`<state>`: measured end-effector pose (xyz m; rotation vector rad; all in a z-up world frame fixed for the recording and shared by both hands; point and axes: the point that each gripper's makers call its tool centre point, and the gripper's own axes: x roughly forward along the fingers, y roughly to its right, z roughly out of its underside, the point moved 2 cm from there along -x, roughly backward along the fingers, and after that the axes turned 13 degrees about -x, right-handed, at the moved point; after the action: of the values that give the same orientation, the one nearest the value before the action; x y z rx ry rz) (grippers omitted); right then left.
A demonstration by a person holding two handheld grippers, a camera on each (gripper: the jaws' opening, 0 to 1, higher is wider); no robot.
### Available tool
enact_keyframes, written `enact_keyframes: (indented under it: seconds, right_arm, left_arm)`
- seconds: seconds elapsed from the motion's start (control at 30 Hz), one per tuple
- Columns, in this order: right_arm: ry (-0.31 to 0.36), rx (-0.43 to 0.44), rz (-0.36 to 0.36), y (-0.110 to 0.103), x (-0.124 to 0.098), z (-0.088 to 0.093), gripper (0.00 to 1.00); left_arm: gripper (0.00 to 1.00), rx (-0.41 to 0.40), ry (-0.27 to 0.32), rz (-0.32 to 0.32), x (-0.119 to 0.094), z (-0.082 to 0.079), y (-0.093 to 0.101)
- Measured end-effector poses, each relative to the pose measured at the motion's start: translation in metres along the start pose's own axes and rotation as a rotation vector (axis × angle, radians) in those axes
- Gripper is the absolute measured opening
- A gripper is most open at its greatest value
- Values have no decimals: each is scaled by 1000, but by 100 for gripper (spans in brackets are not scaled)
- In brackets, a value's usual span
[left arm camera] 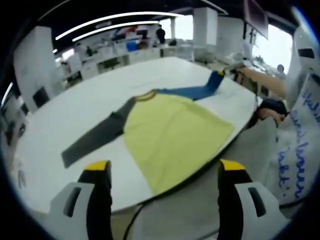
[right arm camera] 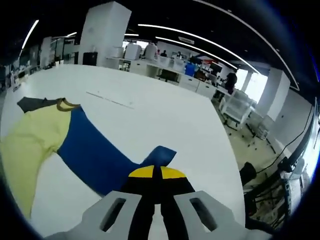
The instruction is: Fold the garment on the visible template until the final outline fits inside the template.
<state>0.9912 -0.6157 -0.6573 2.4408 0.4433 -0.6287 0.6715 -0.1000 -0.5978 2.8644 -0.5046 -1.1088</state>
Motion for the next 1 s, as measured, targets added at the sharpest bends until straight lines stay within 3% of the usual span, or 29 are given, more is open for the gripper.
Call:
enact_keyframes:
  seconds: [1.0]
  right_arm:
    - [138,-35,-97,-42,0,-65,2]
  left_arm:
    - [86,-21,23,-19,-12,10,-4]
